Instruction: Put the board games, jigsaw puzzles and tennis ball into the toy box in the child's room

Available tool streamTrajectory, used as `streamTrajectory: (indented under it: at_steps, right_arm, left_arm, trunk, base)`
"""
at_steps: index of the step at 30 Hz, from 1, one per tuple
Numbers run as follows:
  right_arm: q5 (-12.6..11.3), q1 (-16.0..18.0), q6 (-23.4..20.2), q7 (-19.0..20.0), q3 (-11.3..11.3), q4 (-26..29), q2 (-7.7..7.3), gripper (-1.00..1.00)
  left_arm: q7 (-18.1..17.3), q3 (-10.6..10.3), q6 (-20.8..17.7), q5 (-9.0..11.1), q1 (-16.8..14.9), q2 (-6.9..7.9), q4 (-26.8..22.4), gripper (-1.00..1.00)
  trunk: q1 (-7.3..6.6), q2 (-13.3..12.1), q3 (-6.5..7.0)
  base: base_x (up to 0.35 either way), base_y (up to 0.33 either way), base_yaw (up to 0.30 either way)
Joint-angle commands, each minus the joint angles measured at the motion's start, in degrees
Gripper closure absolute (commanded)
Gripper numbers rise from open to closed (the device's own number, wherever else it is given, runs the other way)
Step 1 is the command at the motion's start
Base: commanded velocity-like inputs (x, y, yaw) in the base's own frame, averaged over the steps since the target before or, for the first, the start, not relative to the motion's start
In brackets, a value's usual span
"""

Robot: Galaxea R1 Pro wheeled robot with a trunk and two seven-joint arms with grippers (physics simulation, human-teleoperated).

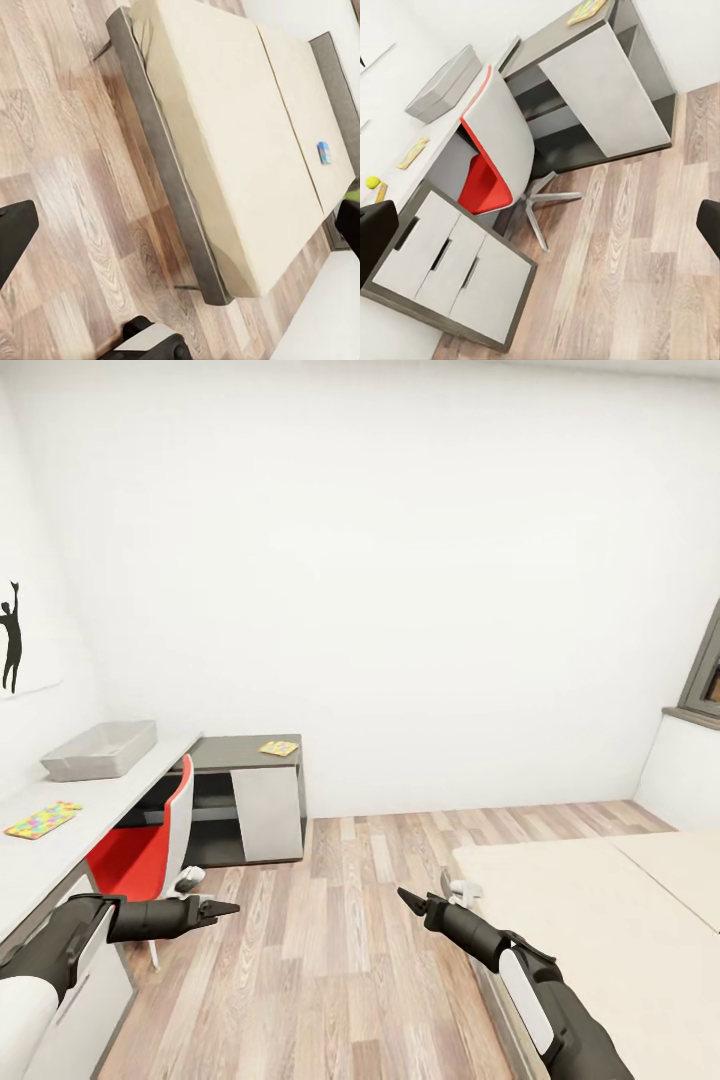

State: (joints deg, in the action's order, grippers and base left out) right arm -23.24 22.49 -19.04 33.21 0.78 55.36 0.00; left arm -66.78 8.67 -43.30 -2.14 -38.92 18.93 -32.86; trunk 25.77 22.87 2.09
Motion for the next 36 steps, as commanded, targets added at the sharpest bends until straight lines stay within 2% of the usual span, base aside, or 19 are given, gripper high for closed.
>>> streamTrajectory:
  at_steps: [1,5,8,12,13,18,20,24,36]
  right_arm:
    - [-0.6,0.0,-0.6,0.1,0.1,0.0,0.0,-1.0]
    - [-0.7,0.1,-1.0,-0.5,0.1,0.0,0.1,-1.0]
    - [-0.8,0.5,-2.9,-3.5,0.1,0.0,0.37,-1.0]
    - [-0.9,1.5,-8.1,-11.4,0.1,0.1,0.82,-1.0]
    - [-1.0,1.8,-9.9,-15.1,0.1,0.3,1.23,-1.0]
    - [-1.4,2.3,-13.1,-22.6,0.1,1.0,3.35,-1.0]
    - [-1.4,2.3,-13.6,-24.0,0.1,1.3,4.53,-1.0]
    - [-1.1,2.4,-13.7,-24.9,-0.1,2.1,5.68,-1.0]
    - [-1.1,1.7,-13.9,-24.2,-0.1,6.0,5.37,-1.0]
  left_arm:
    - [-0.3,0.2,-0.5,-0.2,0.0,-0.03,0.0,-1.0]
    - [-0.3,0.2,-0.5,-0.2,0.0,-0.03,0.0,-1.0]
    - [-0.3,0.2,-0.5,-0.2,0.0,-0.03,0.0,-1.0]
    - [-0.3,0.2,-0.5,-0.2,0.0,-0.03,0.0,-1.0]
    - [-0.3,0.2,-0.6,-0.2,0.0,-0.03,0.0,-1.0]
    - [-0.3,0.3,-0.6,-0.2,0.0,-0.03,0.0,-1.0]
    - [-0.3,0.2,-0.6,-0.2,0.0,-0.03,0.0,-1.0]
    - [-0.3,0.2,-0.6,-0.2,0.0,-0.03,0.0,-1.0]
    - [0.4,0.2,-0.6,-0.2,0.0,-0.1,0.0,-1.0]
  trunk:
    - [0.02,0.0,-0.03]
    - [0.02,0.0,-0.03]
    - [0.02,0.0,-0.03]
    - [0.02,0.0,-0.03]
    - [0.02,0.0,-0.03]
    - [0.02,0.0,-0.03]
    - [0.02,0.0,-0.03]
    - [0.02,0.0,-0.03]
    - [0.02,0.0,-0.16]
  base:
    - [-0.067,-0.111,0.0]
    - [-0.098,-0.176,0.0]
    - [-0.045,-0.115,0.0]
    - [-0.017,-0.043,0.0]
    - [-0.007,-0.019,0.0]
    - [-0.004,-0.01,0.0]
    - [-0.001,-0.003,0.0]
    - [0.0,-0.001,0.0]
    - [0.0,0.0,0.0]
